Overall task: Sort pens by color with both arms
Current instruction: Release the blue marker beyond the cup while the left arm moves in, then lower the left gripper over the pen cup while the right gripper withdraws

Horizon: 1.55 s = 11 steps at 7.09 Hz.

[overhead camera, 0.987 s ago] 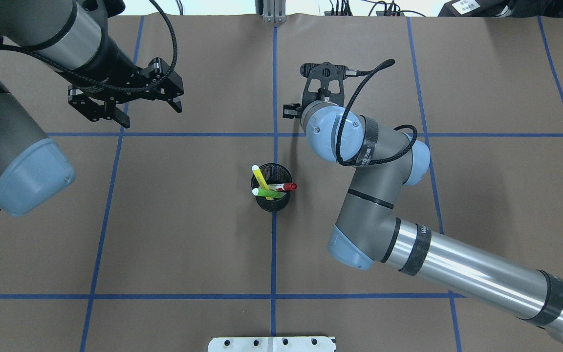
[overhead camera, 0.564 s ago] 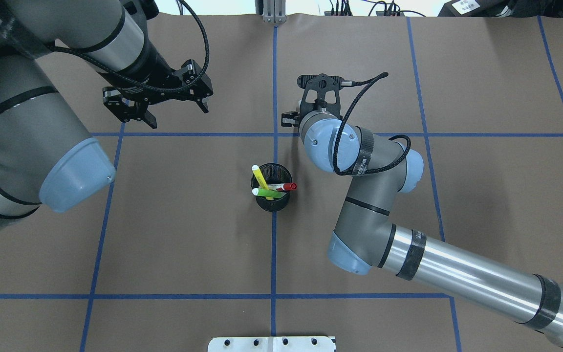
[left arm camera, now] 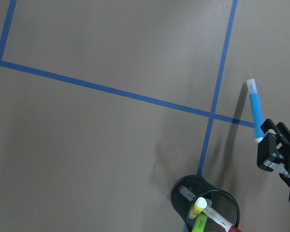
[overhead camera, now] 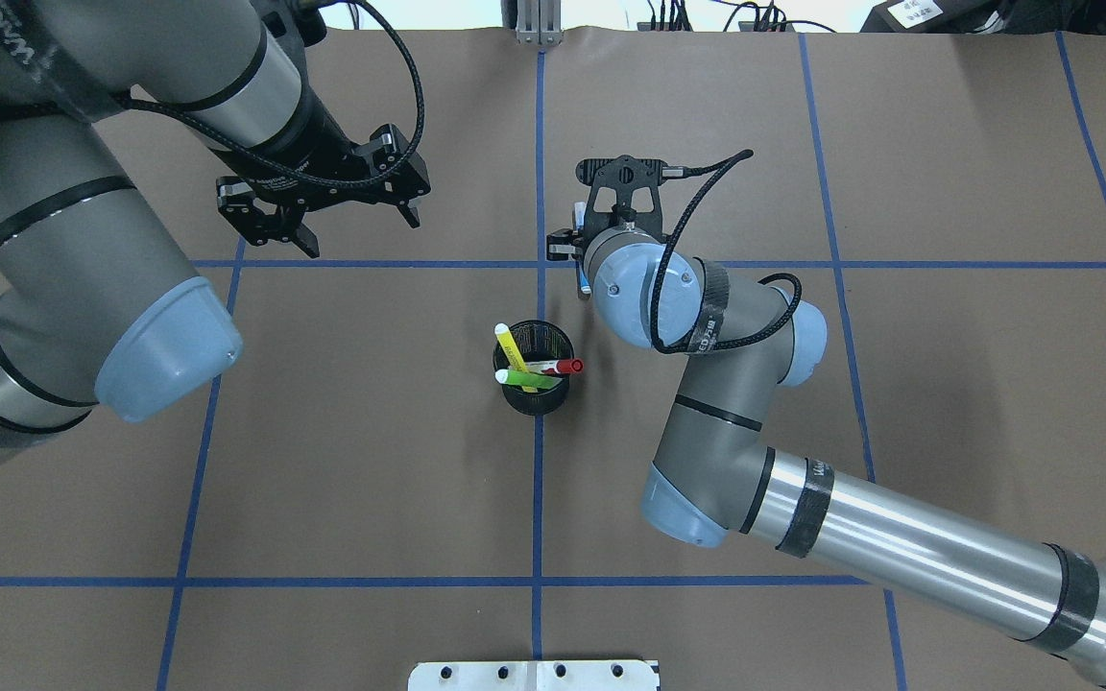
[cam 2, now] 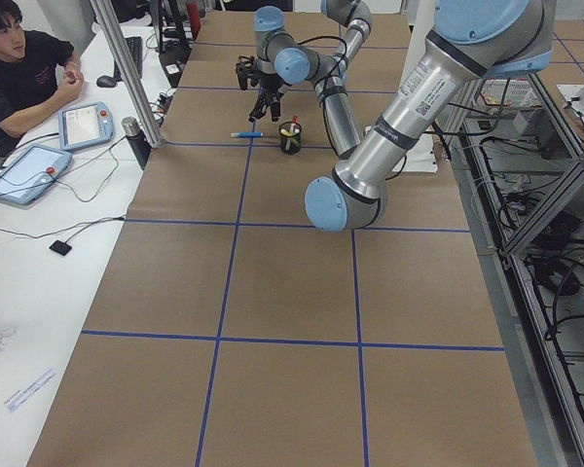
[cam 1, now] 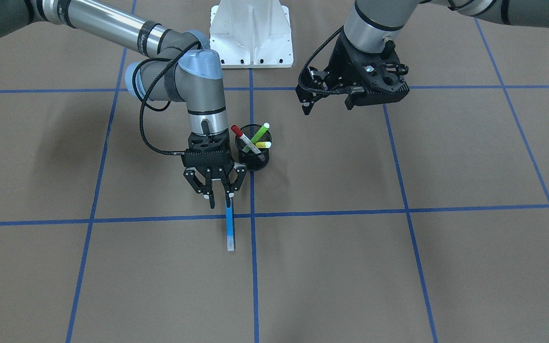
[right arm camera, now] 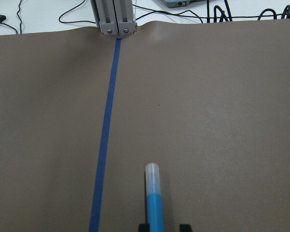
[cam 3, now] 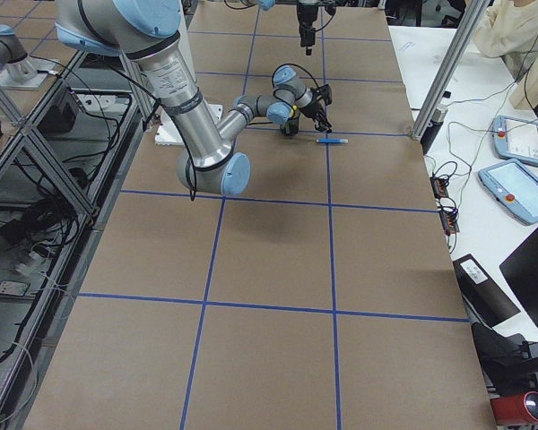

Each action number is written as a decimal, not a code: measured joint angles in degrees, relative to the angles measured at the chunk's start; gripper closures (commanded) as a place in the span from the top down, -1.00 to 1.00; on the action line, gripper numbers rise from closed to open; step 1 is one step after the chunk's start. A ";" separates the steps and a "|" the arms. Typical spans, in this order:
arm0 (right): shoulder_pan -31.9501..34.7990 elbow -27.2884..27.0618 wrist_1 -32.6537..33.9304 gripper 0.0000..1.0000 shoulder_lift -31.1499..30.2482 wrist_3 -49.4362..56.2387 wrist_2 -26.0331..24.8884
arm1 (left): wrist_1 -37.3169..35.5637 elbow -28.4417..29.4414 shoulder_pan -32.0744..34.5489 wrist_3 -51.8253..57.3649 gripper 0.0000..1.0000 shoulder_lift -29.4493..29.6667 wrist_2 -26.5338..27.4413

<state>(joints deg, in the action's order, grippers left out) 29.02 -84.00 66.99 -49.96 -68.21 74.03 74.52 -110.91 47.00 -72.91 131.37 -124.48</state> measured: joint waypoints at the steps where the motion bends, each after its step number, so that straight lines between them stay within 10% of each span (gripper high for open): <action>1: 1.43 -1.26 0.64 0.97 -0.28 2.04 2.93 | -0.02 0.85 -0.31 -1.35 0.98 1.07 0.11; 7: 16.50 -14.13 12.04 0.97 -7.52 21.68 39.65 | 4.06 17.81 -8.49 -14.30 0.95 12.46 7.60; 11: 17.89 -14.06 12.14 0.97 -9.43 24.90 48.28 | 5.61 26.47 -12.75 -23.06 0.56 17.61 9.19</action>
<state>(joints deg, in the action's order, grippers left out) 46.91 -98.06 79.13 -59.39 -43.31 122.31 80.12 -84.44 34.25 -95.97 148.99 -115.29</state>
